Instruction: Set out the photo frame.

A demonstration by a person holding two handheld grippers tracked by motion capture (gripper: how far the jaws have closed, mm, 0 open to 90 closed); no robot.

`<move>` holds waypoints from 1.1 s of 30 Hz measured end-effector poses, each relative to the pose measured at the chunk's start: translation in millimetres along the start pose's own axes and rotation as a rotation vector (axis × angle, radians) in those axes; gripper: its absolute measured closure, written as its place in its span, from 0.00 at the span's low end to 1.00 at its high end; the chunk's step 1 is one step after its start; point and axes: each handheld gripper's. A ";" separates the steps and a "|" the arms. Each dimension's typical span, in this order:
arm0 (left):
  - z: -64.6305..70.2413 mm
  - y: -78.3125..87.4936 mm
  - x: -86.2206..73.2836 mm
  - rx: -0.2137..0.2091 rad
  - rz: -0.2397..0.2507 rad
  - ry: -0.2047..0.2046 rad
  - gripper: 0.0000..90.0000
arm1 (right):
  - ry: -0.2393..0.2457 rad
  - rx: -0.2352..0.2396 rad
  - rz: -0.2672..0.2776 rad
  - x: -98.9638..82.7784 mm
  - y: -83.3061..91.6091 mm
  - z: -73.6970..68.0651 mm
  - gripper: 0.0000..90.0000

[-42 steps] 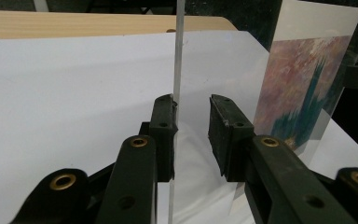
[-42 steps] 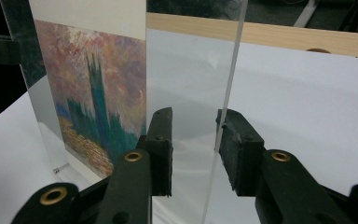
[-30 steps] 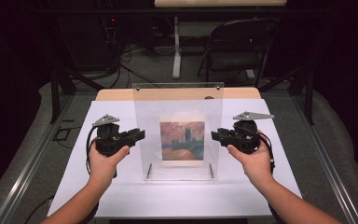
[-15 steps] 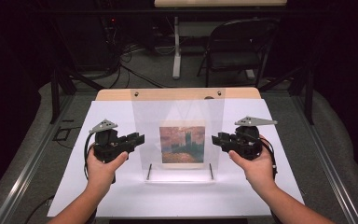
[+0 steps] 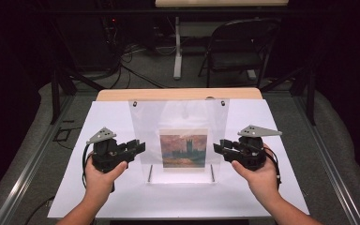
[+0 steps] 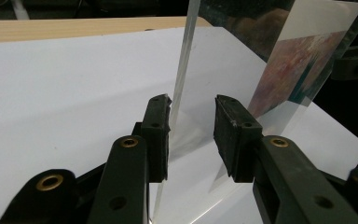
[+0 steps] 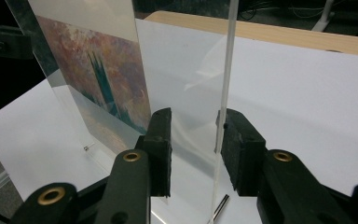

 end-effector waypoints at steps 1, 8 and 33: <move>0.1 0.3 -0.7 0.000 0.001 -0.002 0.73 | 0.003 0.000 0.006 -0.7 0.5 -0.1 0.72; -1.5 -1.9 -3.1 -0.008 0.004 0.015 0.72 | -0.010 0.006 0.016 -1.9 0.2 1.0 0.72; -3.7 10.7 -16.1 0.065 0.017 -0.035 0.49 | -0.016 0.032 0.011 -9.2 2.8 11.3 0.52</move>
Point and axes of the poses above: each handheld gripper's, and its own axes: y roughly backward along the jaws, x roughly out of its top, z roughly to its right, and after that the axes turned 8 degrees about -y, right-handed
